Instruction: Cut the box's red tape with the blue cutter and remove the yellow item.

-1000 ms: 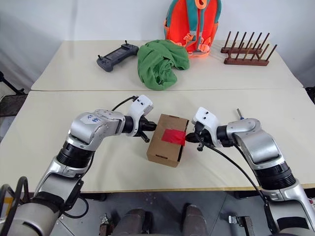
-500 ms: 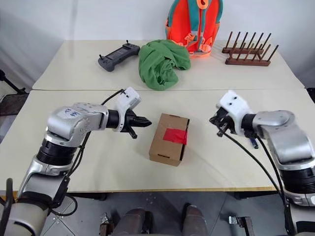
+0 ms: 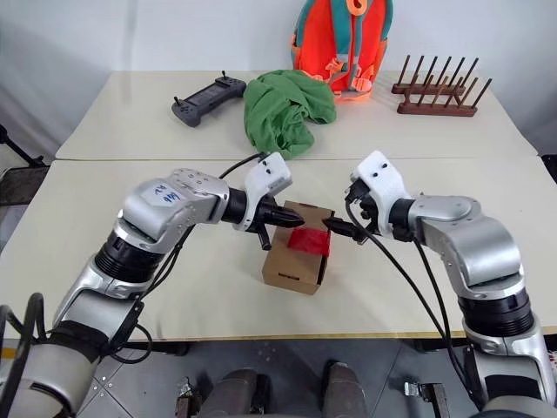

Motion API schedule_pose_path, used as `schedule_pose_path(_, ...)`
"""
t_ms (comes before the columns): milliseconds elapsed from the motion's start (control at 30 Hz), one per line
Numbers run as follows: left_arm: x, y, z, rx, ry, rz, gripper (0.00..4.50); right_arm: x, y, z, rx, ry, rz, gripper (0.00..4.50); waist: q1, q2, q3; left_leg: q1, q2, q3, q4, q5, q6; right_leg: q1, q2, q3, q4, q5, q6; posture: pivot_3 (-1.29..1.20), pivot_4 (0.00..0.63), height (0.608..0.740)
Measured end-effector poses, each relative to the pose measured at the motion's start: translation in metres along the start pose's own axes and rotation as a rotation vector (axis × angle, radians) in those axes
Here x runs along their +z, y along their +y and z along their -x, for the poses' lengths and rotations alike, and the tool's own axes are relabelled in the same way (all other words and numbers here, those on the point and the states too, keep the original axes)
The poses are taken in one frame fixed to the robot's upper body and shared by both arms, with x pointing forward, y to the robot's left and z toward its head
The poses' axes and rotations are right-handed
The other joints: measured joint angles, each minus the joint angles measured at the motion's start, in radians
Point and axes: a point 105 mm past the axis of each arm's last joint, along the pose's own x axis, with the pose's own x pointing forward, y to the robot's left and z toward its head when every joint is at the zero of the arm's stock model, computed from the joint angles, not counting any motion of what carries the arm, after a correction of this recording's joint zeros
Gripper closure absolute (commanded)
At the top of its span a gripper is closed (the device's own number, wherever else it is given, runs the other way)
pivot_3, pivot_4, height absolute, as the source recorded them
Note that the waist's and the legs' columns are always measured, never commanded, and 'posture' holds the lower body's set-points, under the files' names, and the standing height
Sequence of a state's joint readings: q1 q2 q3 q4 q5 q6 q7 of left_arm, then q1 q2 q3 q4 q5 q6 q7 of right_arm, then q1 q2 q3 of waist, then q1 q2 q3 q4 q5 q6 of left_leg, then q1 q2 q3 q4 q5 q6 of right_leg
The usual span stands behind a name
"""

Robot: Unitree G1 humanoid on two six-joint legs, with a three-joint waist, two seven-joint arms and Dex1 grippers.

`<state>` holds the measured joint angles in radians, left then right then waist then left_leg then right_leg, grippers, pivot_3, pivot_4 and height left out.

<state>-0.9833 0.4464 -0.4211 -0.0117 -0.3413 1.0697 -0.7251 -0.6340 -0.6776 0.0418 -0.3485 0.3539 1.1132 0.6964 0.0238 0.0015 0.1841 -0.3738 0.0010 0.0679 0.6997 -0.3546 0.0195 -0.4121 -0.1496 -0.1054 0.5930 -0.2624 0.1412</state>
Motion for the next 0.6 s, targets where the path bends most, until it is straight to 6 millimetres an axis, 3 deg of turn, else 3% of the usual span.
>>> schedule_pose_path(200, 0.001, 0.004, -0.003, 0.022, 0.005, -0.081, 4.50, -0.010, 0.001, -0.007, 0.000, 0.027, -0.012, 0.01, 0.001, 0.000, 0.000, 0.000, 0.000, 0.000, 0.000, 0.000, 0.000, 0.001, 0.000, 0.000, 0.000, 0.000, 0.000, 0.00, 0.150, 0.740)
schedule_pose_path(400, 0.000, 0.003, -0.005, 0.020, 0.018, -0.115, 4.50, -0.017, -0.009, 0.004, -0.031, 0.060, 0.037, 0.01, 0.002, 0.000, 0.000, 0.002, 0.000, 0.000, 0.001, 0.000, 0.001, 0.002, 0.000, 0.000, 0.000, 0.000, 0.000, 0.00, 0.150, 0.740)
schedule_pose_path(500, -0.001, 0.003, -0.004, 0.020, 0.024, -0.113, 4.50, -0.031, -0.019, 0.009, -0.055, 0.110, 0.057, 0.01, 0.000, -0.002, -0.001, 0.002, 0.000, 0.000, 0.001, 0.000, 0.001, 0.003, 0.000, 0.000, 0.000, 0.000, 0.000, 0.00, 0.150, 0.740)
schedule_pose_path(600, -0.001, 0.004, -0.003, 0.023, 0.026, -0.104, 4.50, -0.059, -0.026, 0.004, -0.068, 0.211, 0.041, 0.01, -0.001, -0.003, -0.002, 0.003, 0.000, 0.000, 0.001, 0.000, 0.001, 0.003, 0.000, 0.001, 0.000, 0.000, 0.000, 0.00, 0.150, 0.740)
